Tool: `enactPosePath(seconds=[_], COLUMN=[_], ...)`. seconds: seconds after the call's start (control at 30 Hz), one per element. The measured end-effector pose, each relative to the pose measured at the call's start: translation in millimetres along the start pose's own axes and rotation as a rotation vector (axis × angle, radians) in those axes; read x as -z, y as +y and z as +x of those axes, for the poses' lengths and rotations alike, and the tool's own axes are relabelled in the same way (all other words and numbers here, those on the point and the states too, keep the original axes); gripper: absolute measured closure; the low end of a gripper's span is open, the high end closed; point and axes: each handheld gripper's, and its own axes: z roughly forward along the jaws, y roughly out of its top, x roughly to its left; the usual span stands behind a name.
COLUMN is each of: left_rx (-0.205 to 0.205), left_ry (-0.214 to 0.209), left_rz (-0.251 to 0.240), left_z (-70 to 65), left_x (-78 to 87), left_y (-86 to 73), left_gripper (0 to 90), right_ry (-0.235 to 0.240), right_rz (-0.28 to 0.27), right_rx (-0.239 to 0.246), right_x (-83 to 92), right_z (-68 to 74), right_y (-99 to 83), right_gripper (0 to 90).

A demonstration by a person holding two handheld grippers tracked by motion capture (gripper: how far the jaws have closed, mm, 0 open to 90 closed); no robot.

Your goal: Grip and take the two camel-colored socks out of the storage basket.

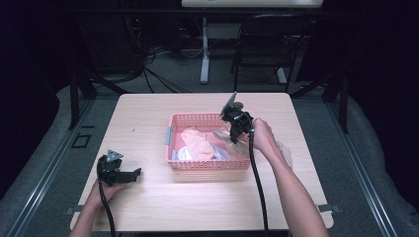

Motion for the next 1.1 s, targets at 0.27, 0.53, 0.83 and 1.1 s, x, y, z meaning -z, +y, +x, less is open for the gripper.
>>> enactPosePath(seconds=[0.27,0.53,0.83,1.1], left_rx=[0.0,0.001,0.0,0.001], left_ry=[0.001,0.001,0.001,0.001], left_rz=[0.0,0.0,0.0,0.0], left_z=[-0.1,-0.1,-0.1,-0.1], left_x=[0.1,0.1,0.1,0.1], left_y=[0.0,-0.1,-0.1,-0.1], left_gripper=[0.5,0.5,0.5,0.5], right_ry=[0.007,0.006,0.005,0.015], right_rz=[-0.048,-0.072,-0.077,-0.086], right_rx=[0.002,0.004,0.024,0.031], right_x=[32.4,54.2,75.0,84.4], right_z=[0.1,-0.4,3.4,4.7], right_y=[1.4,0.3,1.3,-4.8], right_gripper=[85.3,85.3,85.4,85.4])
